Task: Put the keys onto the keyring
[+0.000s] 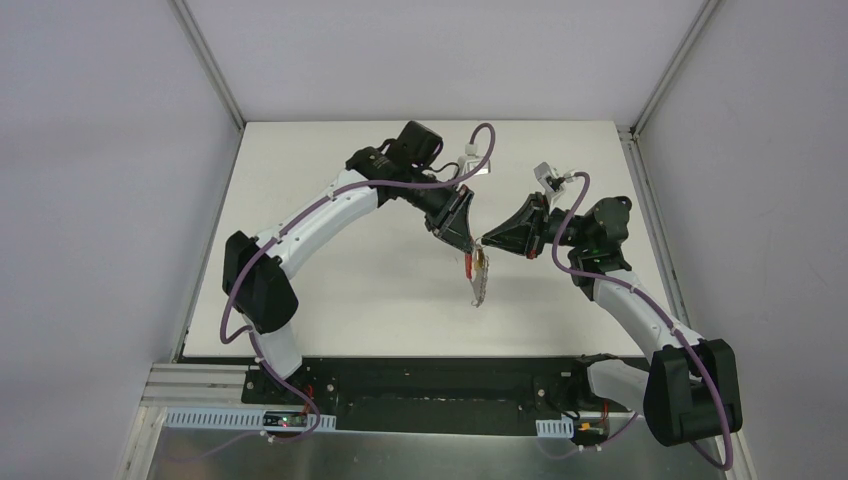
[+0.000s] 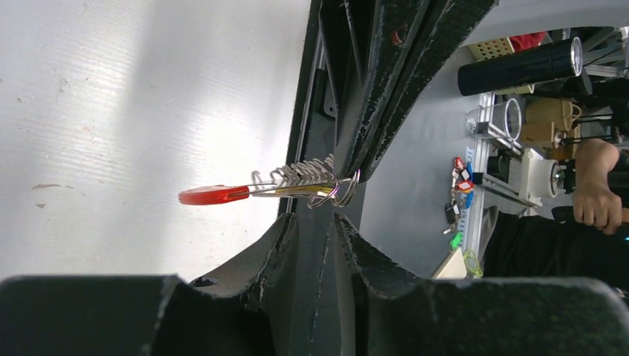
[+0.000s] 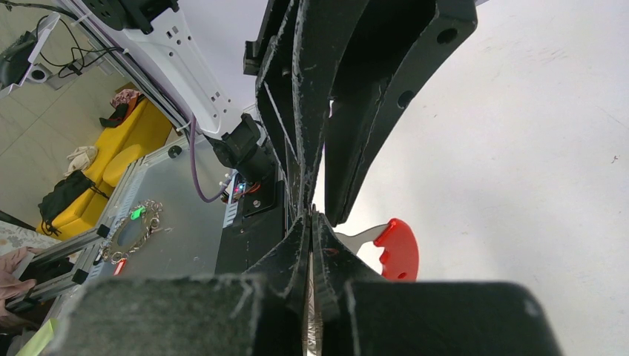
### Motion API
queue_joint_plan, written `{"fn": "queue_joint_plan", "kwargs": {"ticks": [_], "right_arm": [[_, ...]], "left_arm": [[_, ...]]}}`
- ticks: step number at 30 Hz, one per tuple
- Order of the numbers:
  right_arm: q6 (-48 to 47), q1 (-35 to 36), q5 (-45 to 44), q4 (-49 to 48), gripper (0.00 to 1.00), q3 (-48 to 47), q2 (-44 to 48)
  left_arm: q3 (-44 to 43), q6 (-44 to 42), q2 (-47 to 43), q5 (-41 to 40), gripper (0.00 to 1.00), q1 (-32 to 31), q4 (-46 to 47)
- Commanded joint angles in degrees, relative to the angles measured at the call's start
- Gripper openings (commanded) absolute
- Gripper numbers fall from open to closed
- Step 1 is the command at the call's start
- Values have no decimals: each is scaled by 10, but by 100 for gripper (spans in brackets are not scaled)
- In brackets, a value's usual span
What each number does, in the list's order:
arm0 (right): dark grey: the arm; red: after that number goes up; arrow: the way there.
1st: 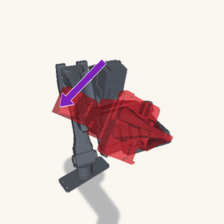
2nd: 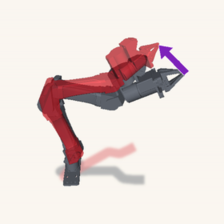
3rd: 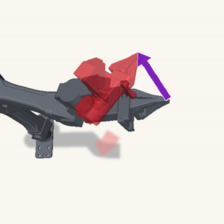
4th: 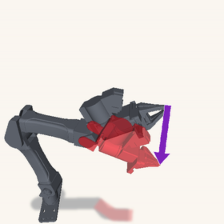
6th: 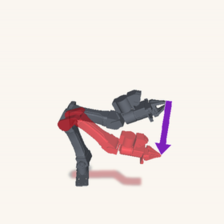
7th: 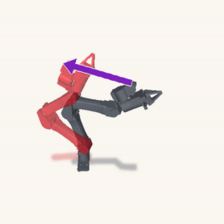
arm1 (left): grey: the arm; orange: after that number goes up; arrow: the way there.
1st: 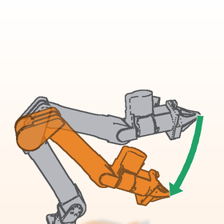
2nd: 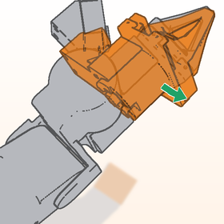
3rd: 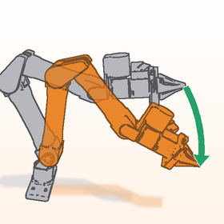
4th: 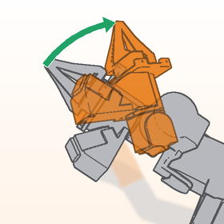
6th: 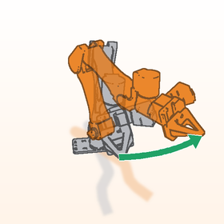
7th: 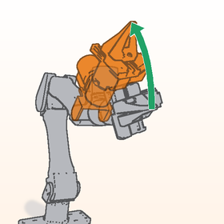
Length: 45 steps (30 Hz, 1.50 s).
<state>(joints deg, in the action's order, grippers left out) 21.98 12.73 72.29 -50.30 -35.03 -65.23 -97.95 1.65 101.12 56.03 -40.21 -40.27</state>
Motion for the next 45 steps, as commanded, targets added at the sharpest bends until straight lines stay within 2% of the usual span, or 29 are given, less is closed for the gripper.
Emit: {"fn": "queue_joint_plan", "kwargs": {"ticks": [1, 9, 13, 23, 33, 39, 41, 45], "right_arm": [[-11, -3, 3, -29, 0, -7, 18], [-11, -3, 3, -27, 0, -6, 16], [-11, -3, 3, -27, 0, -7, 16], [-11, -3, 2, -26, 0, -7, 14], [-14, -4, 0, -22, 0, -6, 13], [-26, -3, -4, -5, 0, -9, 12], [-40, -4, -4, 15, 4, -12, 13], [-64, -3, -4, 45, 23, -19, 14]], "left_arm": [[-36, -31, -20, -4, 26, -6, -18], [-65, -37, -13, 0, 31, -8, -10], [-65, -39, -7, 4, 31, -15, -3], [-55, -45, -1, 6, 19, -27, 1], [-62, -30, 8, 7, 1, -28, 13], [-79, -45, 5, -15, 0, -28, -16], [-101, -63, 7, -36, 0, -29, -53], [-157, -102, 26, -88, 0, -30, -150]]}}
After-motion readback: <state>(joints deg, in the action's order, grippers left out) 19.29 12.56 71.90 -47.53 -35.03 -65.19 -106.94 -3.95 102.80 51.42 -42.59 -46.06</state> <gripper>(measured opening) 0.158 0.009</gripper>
